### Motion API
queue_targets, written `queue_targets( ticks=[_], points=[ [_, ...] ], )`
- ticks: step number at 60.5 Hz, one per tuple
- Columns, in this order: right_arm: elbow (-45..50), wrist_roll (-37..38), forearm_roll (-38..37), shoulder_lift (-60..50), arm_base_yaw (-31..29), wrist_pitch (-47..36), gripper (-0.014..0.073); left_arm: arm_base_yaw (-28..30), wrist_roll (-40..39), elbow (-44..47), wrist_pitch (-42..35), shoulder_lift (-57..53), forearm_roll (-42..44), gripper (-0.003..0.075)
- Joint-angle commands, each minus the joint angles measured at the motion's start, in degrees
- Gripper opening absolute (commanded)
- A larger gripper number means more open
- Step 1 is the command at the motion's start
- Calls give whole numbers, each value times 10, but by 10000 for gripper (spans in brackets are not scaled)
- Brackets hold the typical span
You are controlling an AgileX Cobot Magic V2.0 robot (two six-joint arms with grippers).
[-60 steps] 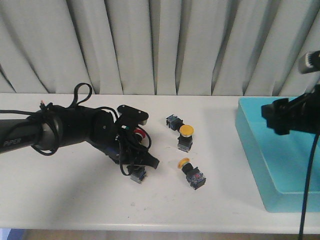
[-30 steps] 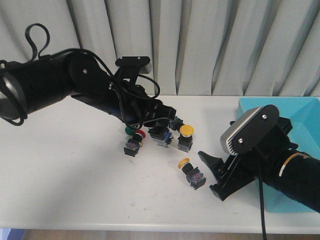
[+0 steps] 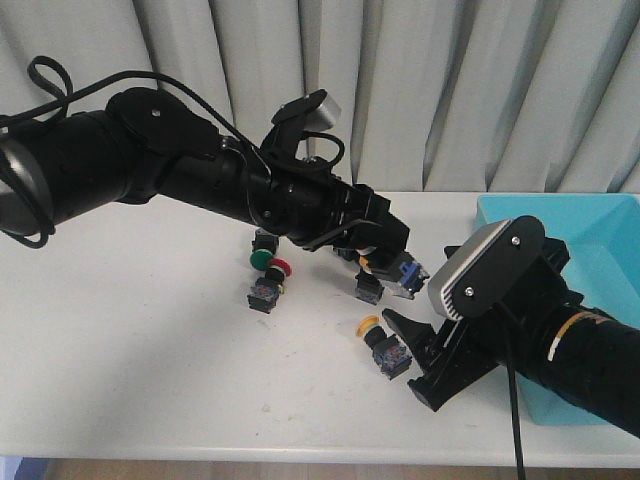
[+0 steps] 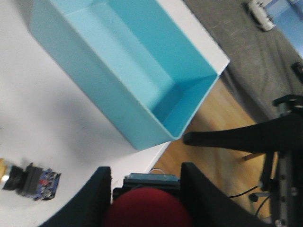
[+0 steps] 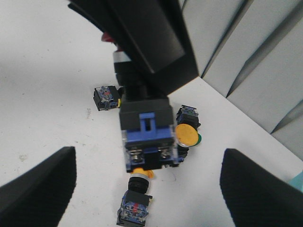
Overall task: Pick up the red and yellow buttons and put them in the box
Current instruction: 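Carry the red button toward the right gripper and grasp it with the right gripper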
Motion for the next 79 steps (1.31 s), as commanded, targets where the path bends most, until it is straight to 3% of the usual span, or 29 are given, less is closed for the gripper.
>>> queue_targets(
  ticks=[1,20,27,43,55,65,79],
  points=[
    [-14,3,-1,-8,0,-46,593,-2,17,-21,9,-32,-58,-8],
    [-14,21,-2,-8,0,-60,552,-3,18,-21,53,-32,-81,-7],
    [-14,21,-2,-8,0,-67,442,-3,34,-21,66,-32,-100,-7],
    [-14,49,-2,-8,0,-69,-15,-20,53,-21,64,-32,-109,-6],
    [-14,52,-2,-8,0,-70,-7,-28,80,-21,54,-32,-107,22],
    [-14,52,-2,-8,0,-70,-7,-30,123,-21,49,-32,-108,150],
    [-14,51,-2,-8,0,-70,-8,-30,123,-21,51,-32,-108,477]
  ],
)
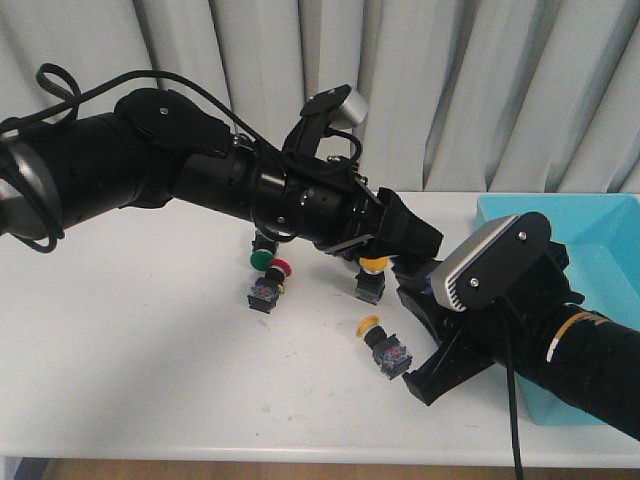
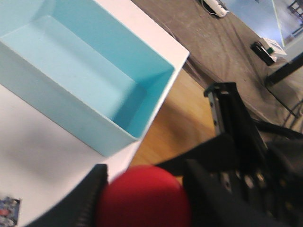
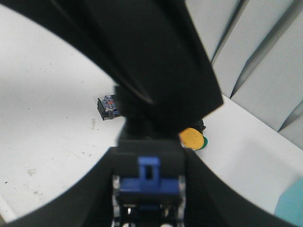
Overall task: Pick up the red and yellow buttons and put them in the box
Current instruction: 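Carry the red button toward the right gripper and grasp it with the right gripper, then open the left gripper and lift the red button toward the box with the right, then lower the red button into the blue box and open the right gripper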
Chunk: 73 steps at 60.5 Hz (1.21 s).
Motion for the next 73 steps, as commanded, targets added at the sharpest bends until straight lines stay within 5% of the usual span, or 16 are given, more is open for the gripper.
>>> queue_targets(
  ticks=[1,15,23,34,46,55,62,73],
  points=[
    [-17,4,1,-8,-3,-52,-8,-7,4,-16,15,-32,-42,502],
    [-17,4,2,-8,-3,-51,-7,-6,36,-16,-18,-39,-41,581],
    [-17,4,2,-8,-4,-49,-7,-6,79,-16,-46,-60,-40,550],
    [-18,2,4,-8,-17,-51,-4,-6,74,-16,-157,-140,135,431],
    [-39,2,62,-8,-94,-42,-3,-6,-53,-16,-212,-223,396,217],
    [-67,1,81,-6,-174,6,0,9,-235,-16,-214,-262,611,-9],
    [-94,2,99,17,-240,32,2,34,-381,-13,-184,-266,734,-8],
    [-151,8,110,116,-318,89,7,51,-468,-13,-151,-261,800,-8]
  ],
)
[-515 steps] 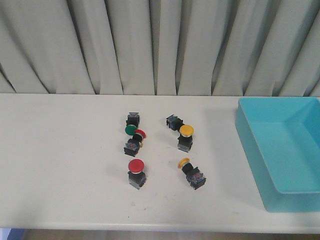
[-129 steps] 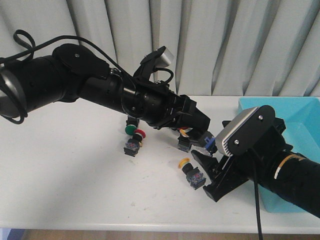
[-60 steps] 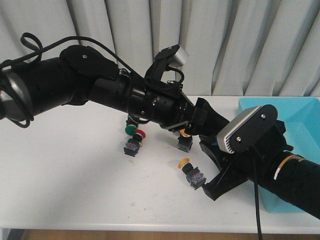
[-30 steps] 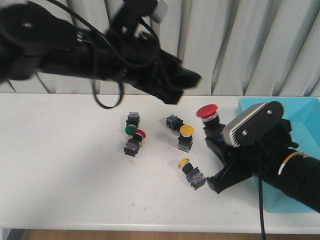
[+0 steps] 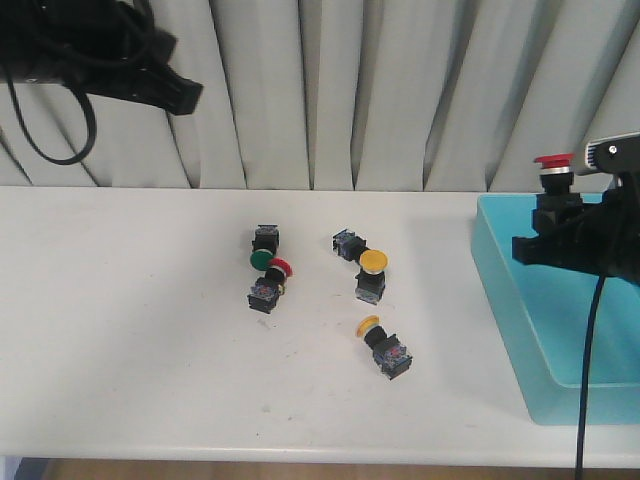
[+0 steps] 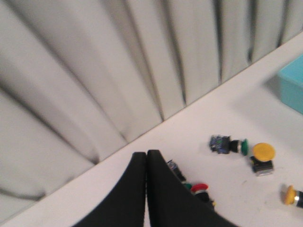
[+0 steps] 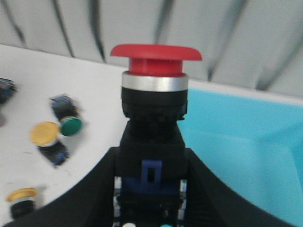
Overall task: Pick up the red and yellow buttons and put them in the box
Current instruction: 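Lower the red button into the blue box and open the right gripper, then move the left gripper over the yellow button farther from the robot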
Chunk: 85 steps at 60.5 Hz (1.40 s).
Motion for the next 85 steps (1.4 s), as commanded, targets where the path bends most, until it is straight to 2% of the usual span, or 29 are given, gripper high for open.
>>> queue_targets(
  ticks=[1,13,27,39,47,55,62,75,85],
  points=[
    [-50,8,4,47,-41,4,8,2,-44,-13,-25,-15,26,-8],
    [-124,47,2,181,-89,82,13,1,-42,-13,-31,-15,25,-8],
    [-195,47,-8,290,-91,147,57,1,-42,-13,-37,-15,25,-7],
    [-238,47,-25,339,-91,179,186,1,-43,-13,-36,-15,24,-6],
    [-252,48,-32,358,-91,188,312,1,-44,-13,-33,-15,24,-6],
    [-253,48,-38,362,-91,187,421,1,-44,-13,-33,-15,24,-6],
    [-253,48,-45,354,-91,187,468,1,-44,-13,-35,-15,24,-4],
    [-253,48,-45,272,-91,190,472,1,-44,-14,-63,-15,13,29],
    [-253,48,-34,168,-91,208,472,1,-44,-14,-102,-15,-35,128]
  ],
)
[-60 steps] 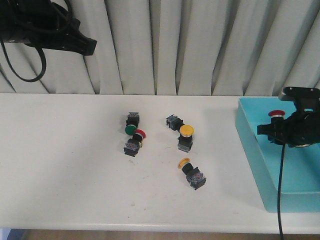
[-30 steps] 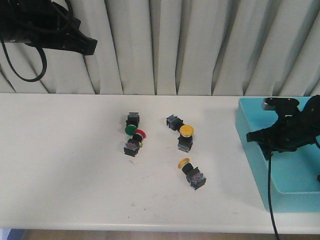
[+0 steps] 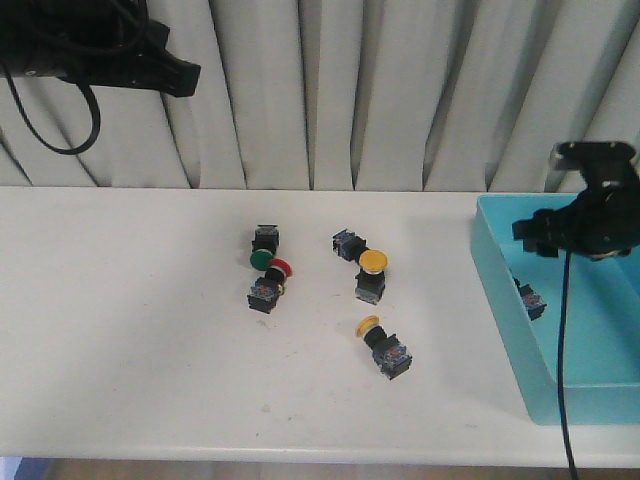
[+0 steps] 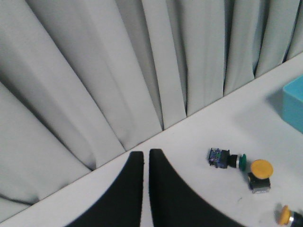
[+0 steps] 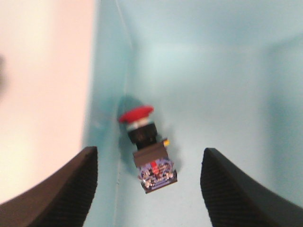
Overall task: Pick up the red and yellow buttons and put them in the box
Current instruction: 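Move the left gripper over the yellow button farther from the robot, then grasp the yellow button with the left gripper and lift it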
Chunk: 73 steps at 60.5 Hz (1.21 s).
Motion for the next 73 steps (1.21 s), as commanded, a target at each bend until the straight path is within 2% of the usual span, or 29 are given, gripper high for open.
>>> queue_targets(
  ticks=[1,9,20,26,37,42,50,56,67,73],
  points=[
    [-18,-1,11,-97,-2,-6,472,-1,-7,-15,-70,-15,-35,141],
    [-18,-5,13,-188,13,8,472,-4,-5,-15,-102,-4,-62,290],
    [-18,-5,11,-288,53,34,471,-23,-5,-17,-133,44,-68,539],
    [-16,-5,8,-324,73,61,471,-34,-5,-19,-151,83,-73,610],
    [-15,-5,-2,-356,99,92,471,-53,-6,-92,-124,185,-123,606],
    [3,-6,-9,-369,109,72,471,-59,-4,-150,-90,237,-143,596],
    [84,-5,-24,-403,113,-25,471,-70,5,-247,-25,319,-147,589],
    [165,-5,-29,-437,113,-130,471,-71,6,-291,3,372,-155,589],
    [263,-1,-17,-476,113,-262,471,-71,15,-315,-9,431,-198,589],
    [270,-1,-7,-478,113,-275,471,-72,34,-315,-23,457,-214,589]
  ],
)
